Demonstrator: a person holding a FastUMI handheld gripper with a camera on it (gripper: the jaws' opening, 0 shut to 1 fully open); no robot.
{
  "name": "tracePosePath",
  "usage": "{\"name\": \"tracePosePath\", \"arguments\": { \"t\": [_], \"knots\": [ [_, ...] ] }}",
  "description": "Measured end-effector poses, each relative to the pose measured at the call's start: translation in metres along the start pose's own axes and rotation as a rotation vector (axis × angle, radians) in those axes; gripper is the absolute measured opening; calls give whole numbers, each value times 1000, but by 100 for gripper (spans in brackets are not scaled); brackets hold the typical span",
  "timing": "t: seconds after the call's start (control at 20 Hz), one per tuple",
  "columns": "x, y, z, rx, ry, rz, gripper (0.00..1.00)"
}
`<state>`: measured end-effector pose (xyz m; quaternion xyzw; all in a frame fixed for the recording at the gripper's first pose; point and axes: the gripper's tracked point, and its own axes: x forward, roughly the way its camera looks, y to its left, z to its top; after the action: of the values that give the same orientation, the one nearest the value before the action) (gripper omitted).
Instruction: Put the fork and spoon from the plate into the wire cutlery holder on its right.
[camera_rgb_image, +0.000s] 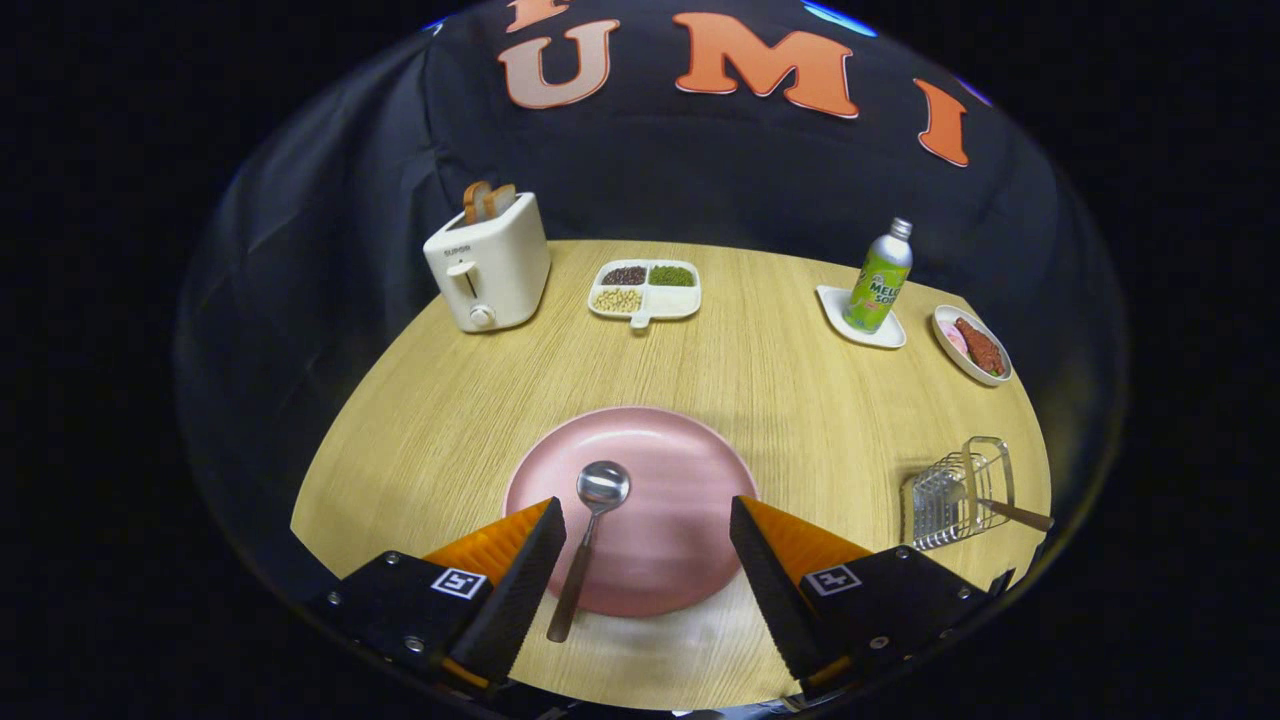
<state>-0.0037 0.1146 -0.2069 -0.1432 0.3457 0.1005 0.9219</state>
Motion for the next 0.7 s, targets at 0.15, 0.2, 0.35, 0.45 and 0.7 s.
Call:
{"name": "tracePosePath", "arguments": {
  "t": [0.15, 0.2, 0.35, 0.45, 0.7],
  "knots": [
    [16, 19, -21, -16, 58, 15, 98],
    [22, 21, -27, -29, 74, 4, 95],
    [35, 27, -40, -30, 124, -9, 73],
    [42, 29, -46, -4, 153, -10, 57],
    [50, 32, -54, 72, 204, -4, 21]
  ]
}}
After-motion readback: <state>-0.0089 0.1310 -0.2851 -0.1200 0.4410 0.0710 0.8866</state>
